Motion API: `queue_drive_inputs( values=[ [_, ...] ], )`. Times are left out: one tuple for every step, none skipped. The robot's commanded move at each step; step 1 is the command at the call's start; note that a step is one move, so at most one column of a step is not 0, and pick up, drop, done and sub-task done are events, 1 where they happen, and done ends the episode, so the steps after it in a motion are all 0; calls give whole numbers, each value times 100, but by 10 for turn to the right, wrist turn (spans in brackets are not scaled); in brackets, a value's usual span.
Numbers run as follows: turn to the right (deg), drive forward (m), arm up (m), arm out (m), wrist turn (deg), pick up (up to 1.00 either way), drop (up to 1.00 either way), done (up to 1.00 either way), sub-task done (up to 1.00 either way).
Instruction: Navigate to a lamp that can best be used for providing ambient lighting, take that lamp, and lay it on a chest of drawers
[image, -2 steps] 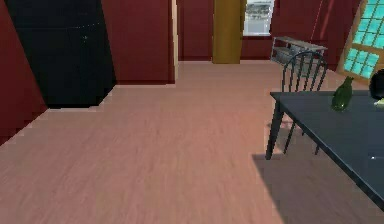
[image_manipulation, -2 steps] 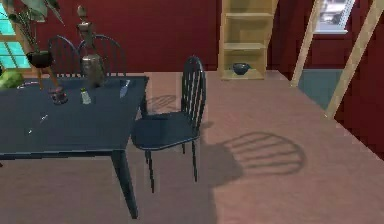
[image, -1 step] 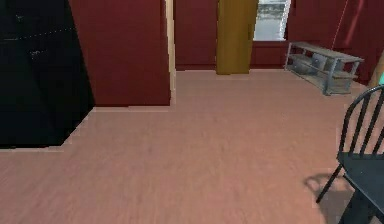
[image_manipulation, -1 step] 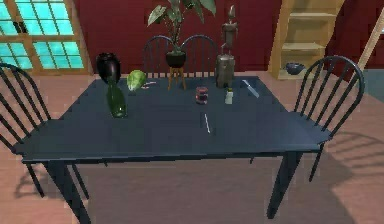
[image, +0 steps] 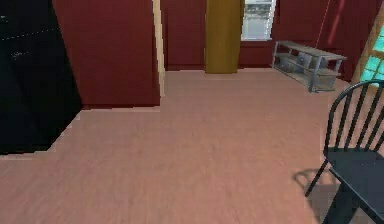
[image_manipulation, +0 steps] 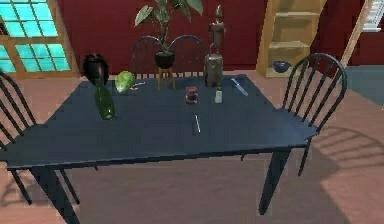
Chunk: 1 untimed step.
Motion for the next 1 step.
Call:
queue_drive_inputs(
  values=[
    [0,100,0,0,0,0,0,0,0]
  ],
)
